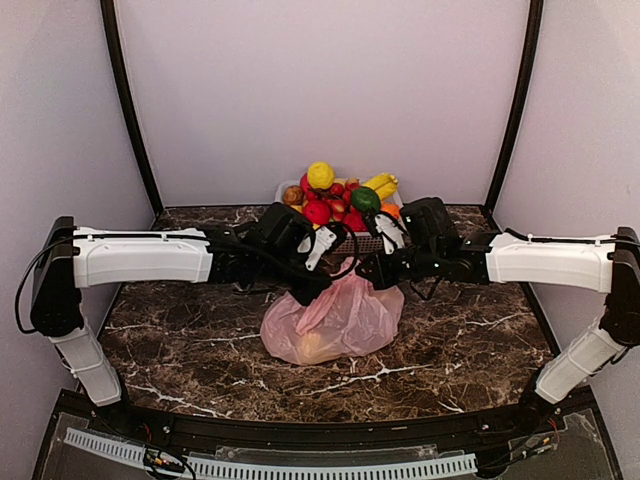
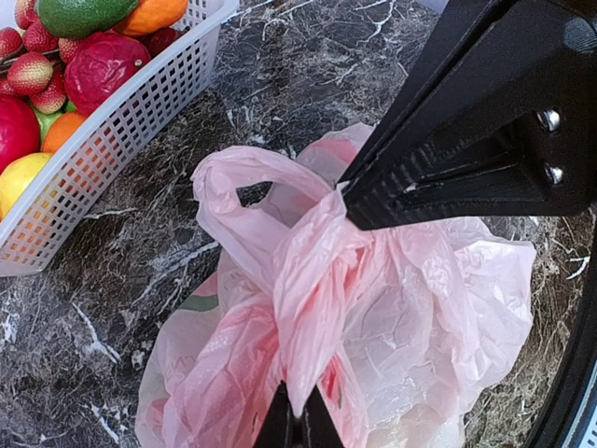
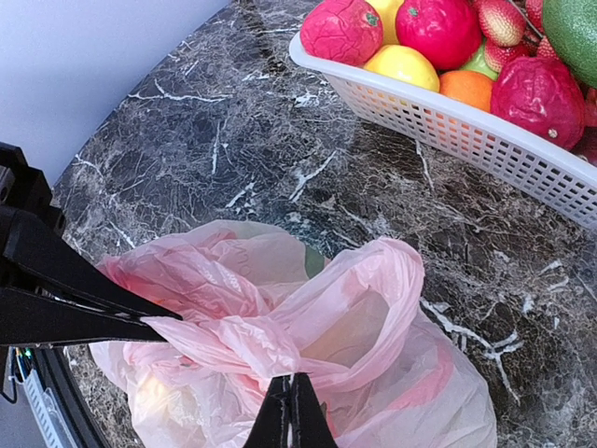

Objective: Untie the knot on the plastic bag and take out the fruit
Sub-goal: Untie the bag handles from the takeout bag.

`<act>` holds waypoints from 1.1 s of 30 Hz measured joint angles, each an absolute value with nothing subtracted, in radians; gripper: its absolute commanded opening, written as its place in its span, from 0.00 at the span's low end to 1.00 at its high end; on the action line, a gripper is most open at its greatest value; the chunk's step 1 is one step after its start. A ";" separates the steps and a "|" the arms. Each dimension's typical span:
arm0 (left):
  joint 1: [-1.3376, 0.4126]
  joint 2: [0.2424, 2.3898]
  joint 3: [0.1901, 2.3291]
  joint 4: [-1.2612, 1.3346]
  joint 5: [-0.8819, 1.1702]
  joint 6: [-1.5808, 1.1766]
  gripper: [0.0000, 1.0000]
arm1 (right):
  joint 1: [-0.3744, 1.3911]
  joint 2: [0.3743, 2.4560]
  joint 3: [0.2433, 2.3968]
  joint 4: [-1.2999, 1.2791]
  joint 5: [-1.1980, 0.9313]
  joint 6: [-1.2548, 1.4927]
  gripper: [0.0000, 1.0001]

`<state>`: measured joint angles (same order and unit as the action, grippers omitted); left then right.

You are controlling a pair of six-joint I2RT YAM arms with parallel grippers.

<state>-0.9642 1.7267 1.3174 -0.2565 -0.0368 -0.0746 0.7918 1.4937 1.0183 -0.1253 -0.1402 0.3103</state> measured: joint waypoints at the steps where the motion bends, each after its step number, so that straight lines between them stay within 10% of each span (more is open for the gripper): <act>1: -0.964 1.723 1.313 -0.252 -0.038 -0.075 0.01 | 0.792 1.494 1.018 -0.125 -0.135 0.313 0.00; 23: -0.888 1.533 1.089 -0.074 0.044 -0.193 0.01 | 0.791 1.462 0.990 -0.104 -0.120 0.365 0.00; 33: -0.877 1.523 1.039 -0.052 0.160 -0.178 0.01 | 0.763 1.441 1.012 -0.149 -0.170 0.312 0.52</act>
